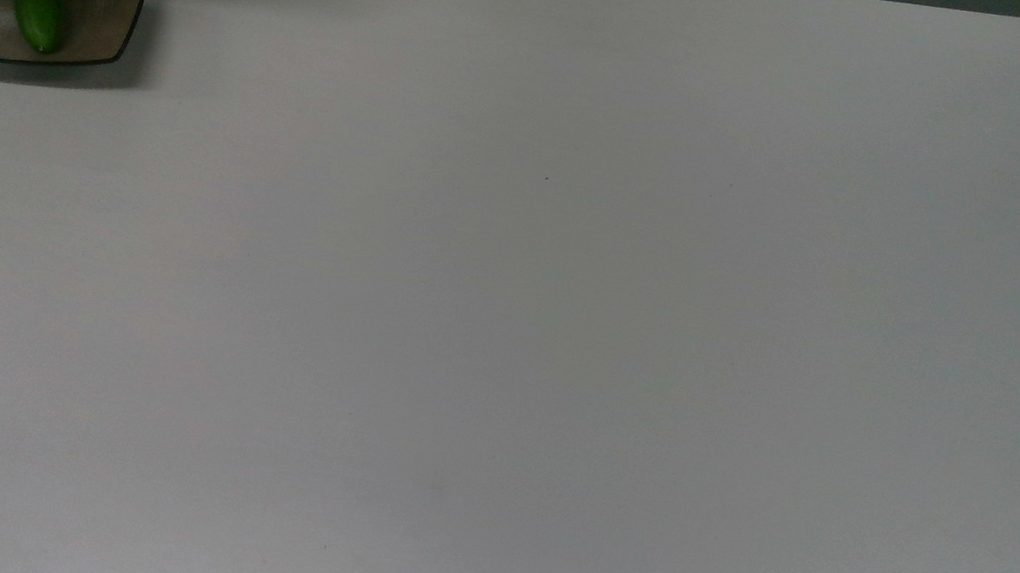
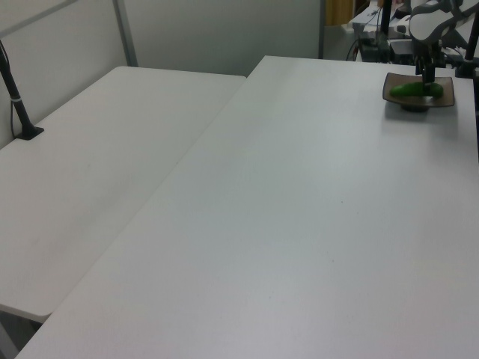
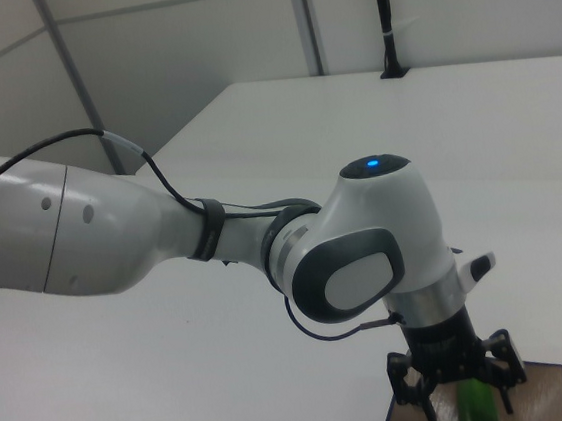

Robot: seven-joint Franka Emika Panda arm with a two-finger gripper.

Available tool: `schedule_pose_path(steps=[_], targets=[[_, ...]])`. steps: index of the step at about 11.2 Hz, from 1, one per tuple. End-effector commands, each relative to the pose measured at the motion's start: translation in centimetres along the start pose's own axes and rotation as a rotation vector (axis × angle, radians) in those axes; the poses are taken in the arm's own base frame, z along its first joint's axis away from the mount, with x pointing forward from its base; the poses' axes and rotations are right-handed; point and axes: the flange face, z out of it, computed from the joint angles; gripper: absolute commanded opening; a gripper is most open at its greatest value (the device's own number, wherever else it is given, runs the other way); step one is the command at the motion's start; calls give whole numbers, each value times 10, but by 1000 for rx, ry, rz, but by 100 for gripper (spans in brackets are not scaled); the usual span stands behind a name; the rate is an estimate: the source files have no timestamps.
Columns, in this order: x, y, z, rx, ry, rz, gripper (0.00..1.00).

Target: Cucumber placed on a ceramic plate

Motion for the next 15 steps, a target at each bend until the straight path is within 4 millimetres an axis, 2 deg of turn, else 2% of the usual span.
schedule_pose_path(steps=[1,4,6,8,10,11,15], targets=[[-3,-5,-64,30,54,24,100],[14,-23,-182,89,98,82,100],[29,-46,-250,173,133,163,100],[49,-89,-305,197,171,258,100],[73,-139,-342,207,181,345,100],[82,-160,-354,213,182,360,100],[123,-235,-374,222,147,354,100]])
